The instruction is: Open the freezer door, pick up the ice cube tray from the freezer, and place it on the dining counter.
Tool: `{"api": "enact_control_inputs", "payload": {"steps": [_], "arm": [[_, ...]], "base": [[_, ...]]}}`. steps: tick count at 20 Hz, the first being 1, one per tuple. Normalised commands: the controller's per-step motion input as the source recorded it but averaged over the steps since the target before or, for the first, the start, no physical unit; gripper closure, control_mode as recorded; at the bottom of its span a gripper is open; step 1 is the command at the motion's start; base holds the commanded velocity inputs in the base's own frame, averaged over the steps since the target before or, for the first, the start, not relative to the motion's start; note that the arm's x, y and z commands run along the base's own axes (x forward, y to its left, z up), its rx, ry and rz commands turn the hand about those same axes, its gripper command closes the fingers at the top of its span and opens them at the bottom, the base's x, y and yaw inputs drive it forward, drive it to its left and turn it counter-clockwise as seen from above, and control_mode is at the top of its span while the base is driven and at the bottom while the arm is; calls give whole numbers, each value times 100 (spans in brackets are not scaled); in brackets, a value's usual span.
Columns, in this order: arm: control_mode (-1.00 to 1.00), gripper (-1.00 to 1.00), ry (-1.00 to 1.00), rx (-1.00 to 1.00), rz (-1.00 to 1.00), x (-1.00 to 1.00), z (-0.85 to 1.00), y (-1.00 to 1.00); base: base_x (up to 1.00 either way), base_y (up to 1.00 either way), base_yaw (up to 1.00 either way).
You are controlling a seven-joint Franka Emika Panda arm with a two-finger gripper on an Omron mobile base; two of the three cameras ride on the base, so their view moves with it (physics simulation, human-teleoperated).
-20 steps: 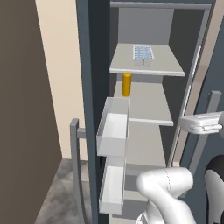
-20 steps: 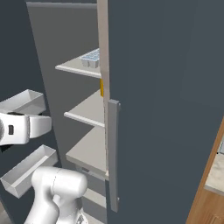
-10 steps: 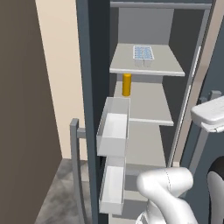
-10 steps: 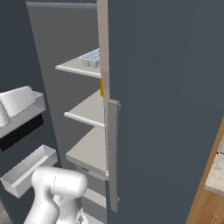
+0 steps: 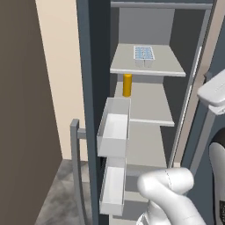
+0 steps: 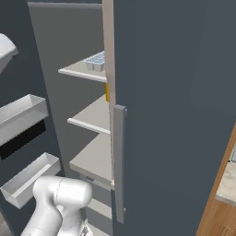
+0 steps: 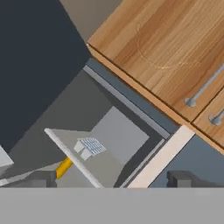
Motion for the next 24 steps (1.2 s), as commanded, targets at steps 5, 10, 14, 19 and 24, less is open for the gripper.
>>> {"api": "enact_control_inputs", "payload": {"steps": [5, 10, 14, 19, 24], "arm": [[-100, -100, 10, -52, 12, 0, 3, 22], [-100, -100, 18, -51, 15, 0, -1, 44], [-100, -100, 18, -42, 5, 0, -1, 56], [-100, -100, 13, -29, -2, 14, 0, 5], [-100, -100, 8, -14, -8, 17, -8, -20]], "base": [[0, 0, 0], [0, 0, 0], [0, 0, 0], [0, 0, 0], [0, 0, 0]]}}
